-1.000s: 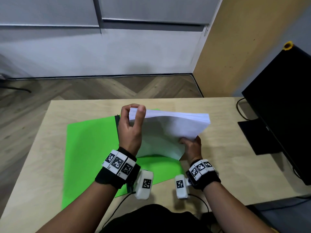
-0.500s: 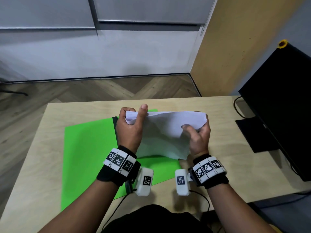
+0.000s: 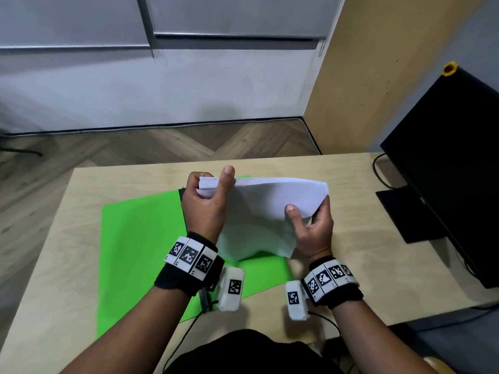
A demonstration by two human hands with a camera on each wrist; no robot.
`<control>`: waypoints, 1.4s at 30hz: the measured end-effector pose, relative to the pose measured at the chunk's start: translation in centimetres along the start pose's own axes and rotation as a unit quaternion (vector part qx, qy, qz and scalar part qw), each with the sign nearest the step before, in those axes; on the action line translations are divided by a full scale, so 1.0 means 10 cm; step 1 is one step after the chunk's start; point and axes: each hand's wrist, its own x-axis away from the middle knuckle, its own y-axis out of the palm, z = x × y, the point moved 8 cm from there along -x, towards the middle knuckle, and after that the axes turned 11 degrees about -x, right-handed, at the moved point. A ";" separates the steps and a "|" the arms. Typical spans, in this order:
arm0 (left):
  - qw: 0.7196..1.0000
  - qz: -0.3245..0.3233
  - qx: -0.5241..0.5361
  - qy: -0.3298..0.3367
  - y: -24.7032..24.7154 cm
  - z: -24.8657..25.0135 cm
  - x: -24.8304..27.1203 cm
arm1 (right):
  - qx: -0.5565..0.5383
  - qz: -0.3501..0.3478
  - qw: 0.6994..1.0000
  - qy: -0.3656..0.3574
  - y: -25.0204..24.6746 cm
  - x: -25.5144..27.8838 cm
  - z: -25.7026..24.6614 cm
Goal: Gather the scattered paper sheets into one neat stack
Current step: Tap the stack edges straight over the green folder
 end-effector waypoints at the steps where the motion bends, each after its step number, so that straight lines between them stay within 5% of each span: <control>1: 1.000 0.004 0.001 0.003 -0.01 0.01 0.01 | 0.008 0.000 1.000 -0.001 -0.01 0.01 0.02; 27: 0.994 0.091 -0.022 0.054 -0.04 0.19 -0.15 | -0.072 0.032 0.995 0.061 0.08 -0.15 -0.02; 31: 0.997 0.055 -0.041 0.034 0.03 0.08 -0.09 | -0.123 0.048 0.982 0.136 0.08 -0.06 0.20; 35: 0.996 0.023 0.005 0.091 0.02 0.12 -0.05 | -0.135 0.051 0.977 0.159 0.11 -0.09 0.25; 38: 0.987 -0.082 0.023 0.136 0.08 0.00 -0.03 | -0.137 0.059 0.976 0.159 0.13 -0.15 0.25; 42: 0.979 -0.201 -0.011 0.034 0.17 -0.57 0.02 | -0.151 0.075 0.971 0.170 0.12 -0.19 0.26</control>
